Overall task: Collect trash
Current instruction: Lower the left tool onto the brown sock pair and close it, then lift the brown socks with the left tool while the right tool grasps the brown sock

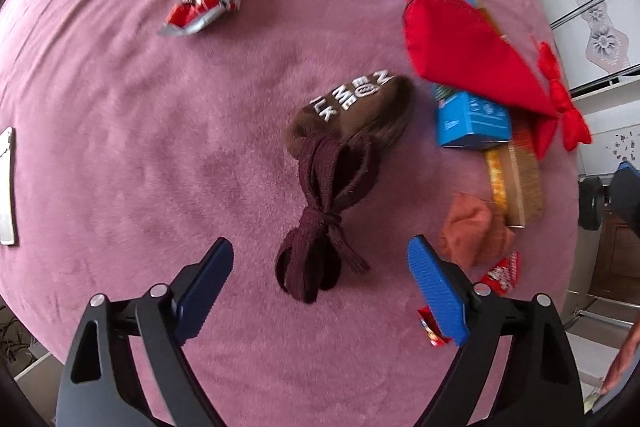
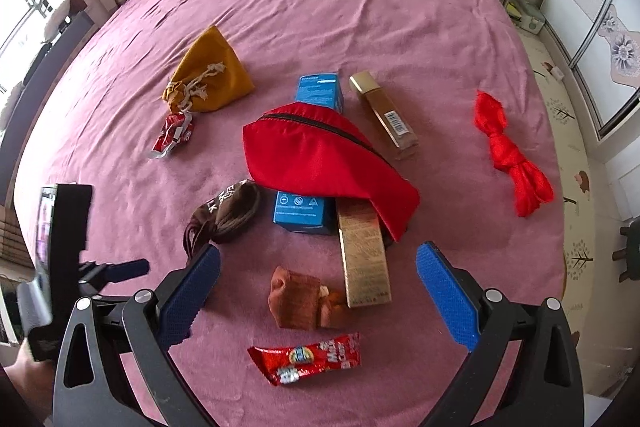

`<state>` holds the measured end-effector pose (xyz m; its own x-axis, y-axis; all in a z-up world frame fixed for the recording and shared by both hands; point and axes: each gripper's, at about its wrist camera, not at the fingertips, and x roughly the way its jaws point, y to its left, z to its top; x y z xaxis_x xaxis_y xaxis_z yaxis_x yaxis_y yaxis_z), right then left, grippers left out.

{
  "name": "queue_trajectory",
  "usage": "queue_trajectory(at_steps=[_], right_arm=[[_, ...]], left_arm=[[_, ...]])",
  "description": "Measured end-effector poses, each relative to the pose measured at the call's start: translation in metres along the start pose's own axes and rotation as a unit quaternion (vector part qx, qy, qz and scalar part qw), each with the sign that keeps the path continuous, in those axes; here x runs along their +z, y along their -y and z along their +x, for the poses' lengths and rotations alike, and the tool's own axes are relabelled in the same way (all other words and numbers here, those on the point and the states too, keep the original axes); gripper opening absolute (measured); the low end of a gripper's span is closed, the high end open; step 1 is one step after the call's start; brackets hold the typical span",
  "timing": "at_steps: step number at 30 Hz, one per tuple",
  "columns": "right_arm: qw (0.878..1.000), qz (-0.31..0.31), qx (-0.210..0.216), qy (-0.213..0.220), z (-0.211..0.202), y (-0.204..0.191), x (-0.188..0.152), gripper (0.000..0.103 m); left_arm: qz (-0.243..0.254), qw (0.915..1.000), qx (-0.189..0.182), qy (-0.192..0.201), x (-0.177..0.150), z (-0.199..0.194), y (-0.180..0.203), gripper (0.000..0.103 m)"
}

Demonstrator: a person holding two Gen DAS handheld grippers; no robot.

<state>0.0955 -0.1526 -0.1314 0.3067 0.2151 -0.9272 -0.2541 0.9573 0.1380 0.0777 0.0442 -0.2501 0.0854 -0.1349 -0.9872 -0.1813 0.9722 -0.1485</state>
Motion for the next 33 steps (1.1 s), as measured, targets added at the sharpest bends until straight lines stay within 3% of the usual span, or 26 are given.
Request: queue_trajectory(at_steps=[3, 5, 12, 13, 14, 26, 33], right_arm=[[1.000, -0.005, 0.002, -0.004, 0.010, -0.005, 0.003, 0.094], [1.000, -0.009, 0.004, -0.008, 0.016, -0.008, 0.005, 0.094], [0.999, -0.022, 0.013, -0.022, 0.033, -0.023, 0.008, 0.094], [0.999, -0.024, 0.014, -0.025, 0.035, -0.025, 0.008, 0.094], [0.999, -0.025, 0.016, -0.027, 0.037, -0.028, 0.008, 0.094], [0.996, -0.057, 0.048, -0.053, 0.067, -0.083, 0.007, 0.093], [0.993, -0.034, 0.057, -0.101, 0.118, -0.108, 0.010, 0.090]], left_arm=[[-0.001, 1.0000, 0.001, -0.003, 0.005, 0.013, -0.001, 0.087], [-0.004, 0.9999, -0.003, -0.010, 0.007, 0.021, -0.001, 0.073], [-0.018, 0.9995, -0.005, -0.025, 0.012, 0.036, -0.012, 0.042], [-0.019, 0.9995, -0.012, -0.024, 0.013, 0.035, -0.017, 0.031], [-0.021, 0.9993, -0.019, -0.025, 0.013, 0.034, -0.020, 0.025], [-0.049, 0.9983, -0.032, 0.000, 0.005, 0.010, -0.074, 0.024], [-0.041, 0.9981, -0.043, 0.013, 0.014, 0.005, -0.091, 0.024]])
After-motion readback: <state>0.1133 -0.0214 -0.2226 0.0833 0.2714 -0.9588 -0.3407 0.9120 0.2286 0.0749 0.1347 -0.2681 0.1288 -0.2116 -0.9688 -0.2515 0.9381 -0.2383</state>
